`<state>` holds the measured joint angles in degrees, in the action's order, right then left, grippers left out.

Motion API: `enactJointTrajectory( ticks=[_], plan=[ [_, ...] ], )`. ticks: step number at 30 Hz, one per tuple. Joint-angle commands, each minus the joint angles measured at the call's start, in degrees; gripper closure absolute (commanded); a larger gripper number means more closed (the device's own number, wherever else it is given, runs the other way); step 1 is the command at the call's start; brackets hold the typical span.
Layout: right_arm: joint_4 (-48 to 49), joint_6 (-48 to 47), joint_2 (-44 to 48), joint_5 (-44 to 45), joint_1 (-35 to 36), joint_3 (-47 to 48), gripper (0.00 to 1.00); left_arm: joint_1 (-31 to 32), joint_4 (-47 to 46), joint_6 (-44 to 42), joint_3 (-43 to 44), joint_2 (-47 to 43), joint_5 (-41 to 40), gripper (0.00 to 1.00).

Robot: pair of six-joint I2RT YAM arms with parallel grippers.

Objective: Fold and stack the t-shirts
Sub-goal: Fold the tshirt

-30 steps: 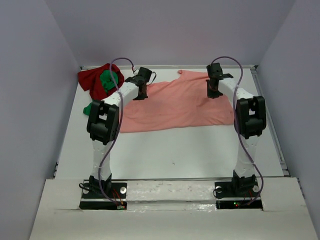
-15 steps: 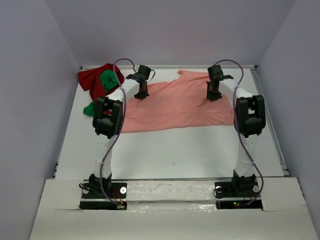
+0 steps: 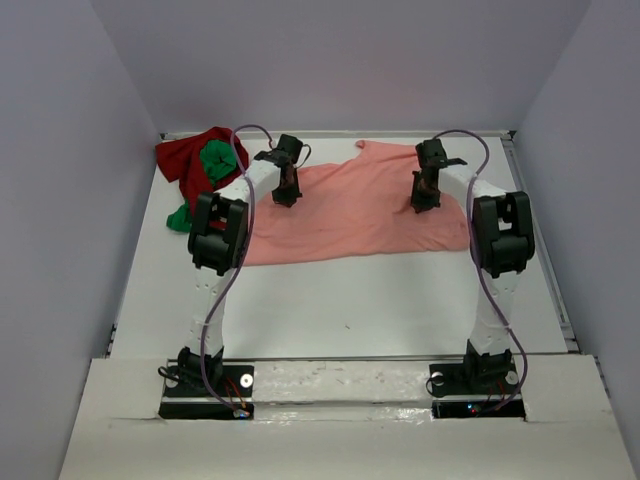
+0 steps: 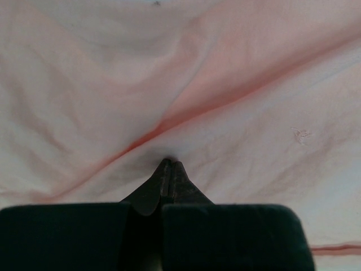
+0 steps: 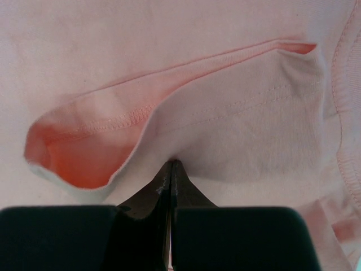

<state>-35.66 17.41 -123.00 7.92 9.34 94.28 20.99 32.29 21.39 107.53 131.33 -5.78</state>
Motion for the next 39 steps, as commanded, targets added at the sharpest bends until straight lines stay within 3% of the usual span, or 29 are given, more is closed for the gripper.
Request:
enactJointTrajectory(
  ticks=[1, 5, 14, 30, 35, 39],
  plan=[
    [-1.08, 2.36, 1.88, -1.68, -0.38, -4.45, 1.00, 0.28, 3.12, 1.55, 0.58, -0.11, 3.76, 1.00],
    [0.50, 2.98, 4.43, -1.68, -0.38, -8.32, 1.00, 0.19, 2.78, 2.78, -1.61, -1.07, 8.59, 1.00],
    [1.38, 5.09, 13.03, -1.68, -0.38, -16.49, 1.00, 2.82, 0.67, 4.89, -11.19, -9.59, 6.84, 1.00],
    [2.26, 8.07, 26.05, -1.94, 0.67, -31.95, 1.00, 7.22, -4.96, 12.10, -38.87, -32.79, 3.50, 1.00],
    [2.79, 7.82, 30.71, -0.81, 1.99, -35.30, 1.00, 7.57, -4.78, 12.10, -39.41, -36.22, 0.96, 1.00],
    [1.12, 6.24, 34.05, -0.01, 3.31, -32.06, 1.00, 8.62, -2.51, 11.40, -34.85, -37.72, -4.49, 1.00]
  ],
)
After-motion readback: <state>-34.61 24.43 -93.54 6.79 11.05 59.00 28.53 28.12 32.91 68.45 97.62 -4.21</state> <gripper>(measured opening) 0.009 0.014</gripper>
